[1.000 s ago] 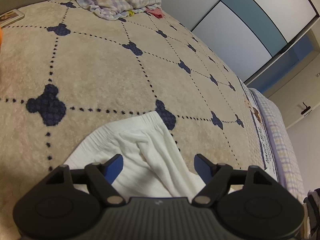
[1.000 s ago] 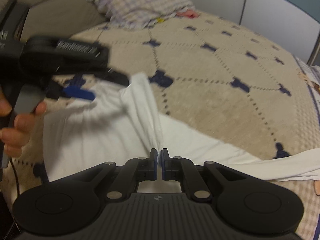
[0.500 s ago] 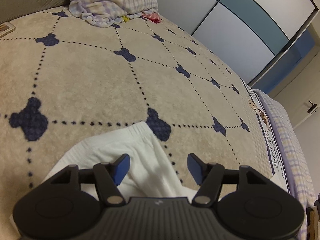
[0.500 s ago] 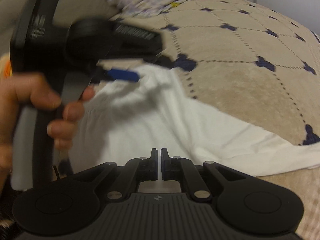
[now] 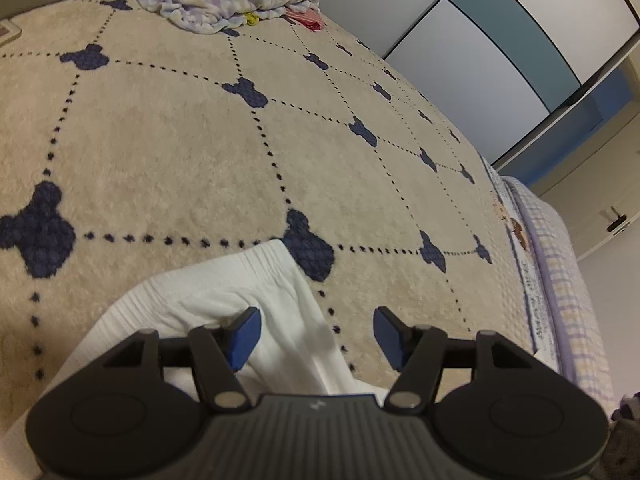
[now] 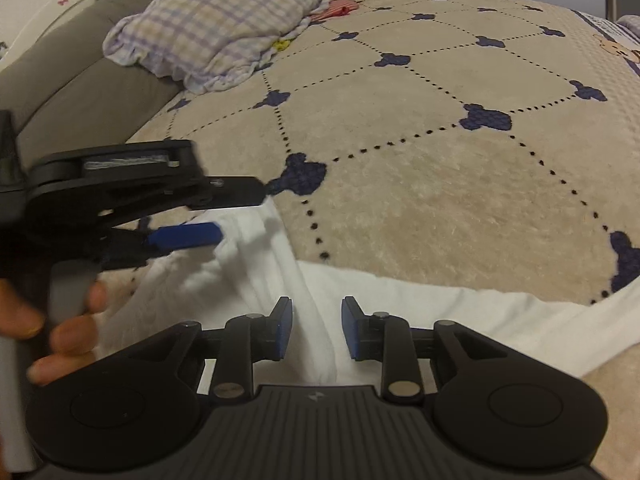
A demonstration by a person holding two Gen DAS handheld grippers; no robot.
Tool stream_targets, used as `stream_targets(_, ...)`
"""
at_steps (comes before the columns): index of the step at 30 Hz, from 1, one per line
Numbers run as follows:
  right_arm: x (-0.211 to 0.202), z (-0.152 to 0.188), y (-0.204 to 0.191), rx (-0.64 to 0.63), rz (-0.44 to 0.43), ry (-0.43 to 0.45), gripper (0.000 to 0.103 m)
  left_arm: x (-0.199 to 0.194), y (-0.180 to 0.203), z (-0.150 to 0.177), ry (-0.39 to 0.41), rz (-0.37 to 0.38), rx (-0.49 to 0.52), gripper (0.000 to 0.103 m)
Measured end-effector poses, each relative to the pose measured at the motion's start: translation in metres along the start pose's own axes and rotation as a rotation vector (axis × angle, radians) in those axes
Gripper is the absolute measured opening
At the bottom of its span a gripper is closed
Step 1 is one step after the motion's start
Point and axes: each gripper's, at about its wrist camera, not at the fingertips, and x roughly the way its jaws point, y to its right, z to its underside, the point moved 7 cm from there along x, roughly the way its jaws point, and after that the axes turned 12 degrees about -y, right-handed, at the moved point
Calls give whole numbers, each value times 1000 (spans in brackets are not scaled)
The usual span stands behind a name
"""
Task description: Fold clothes
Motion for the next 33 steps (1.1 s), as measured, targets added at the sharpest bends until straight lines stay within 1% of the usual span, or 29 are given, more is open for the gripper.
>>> stream_targets(2,6,-1,0,14,-5,10,30,1,1,1,-16,30,-9,63)
stream_targets(4,8,-3,0,37,-29,36,30,4,2,3,-28,51,-15,63)
stream_targets(8,15,-6,-5,62,-75,67,30,9,2,6,-48,58,-26,64)
stream_targets(9,15,-6,-7,59,-83,79,28,9,1,7,-50,59,-28,64)
stream_targets(10,15,-6,-10,51,-90,90,15,8,1,7,-50,61,-30,64)
stream_targets(11,13,-6,-14,40,-96,99,6,7,1,8,-49,63,-30,64)
stream_targets(12,12,-7,-18,29,-104,107,3,4,0,9,-45,65,-30,64)
stream_targets(15,6,-7,-32,-17,-146,118,3,-2,-4,12,-36,67,-34,64)
stream_targets(17,4,-3,-45,-71,-169,113,3,-7,-8,14,-29,66,-41,64)
stream_targets(19,3,3,-60,-147,-171,96,3,-12,-14,16,-24,63,-55,64)
stream_targets(22,3,16,-79,-256,-150,76,3,-16,-18,23,-33,63,-59,64)
stream_targets(25,4,24,-87,-321,-135,55,3,-17,-16,28,-41,49,-30,64)
stream_targets(28,6,31,-89,-367,-107,37,3,-17,-9,30,-30,2,35,64)
stream_targets(33,10,31,-80,-324,-98,7,3,-16,9,26,28,-82,171,61)
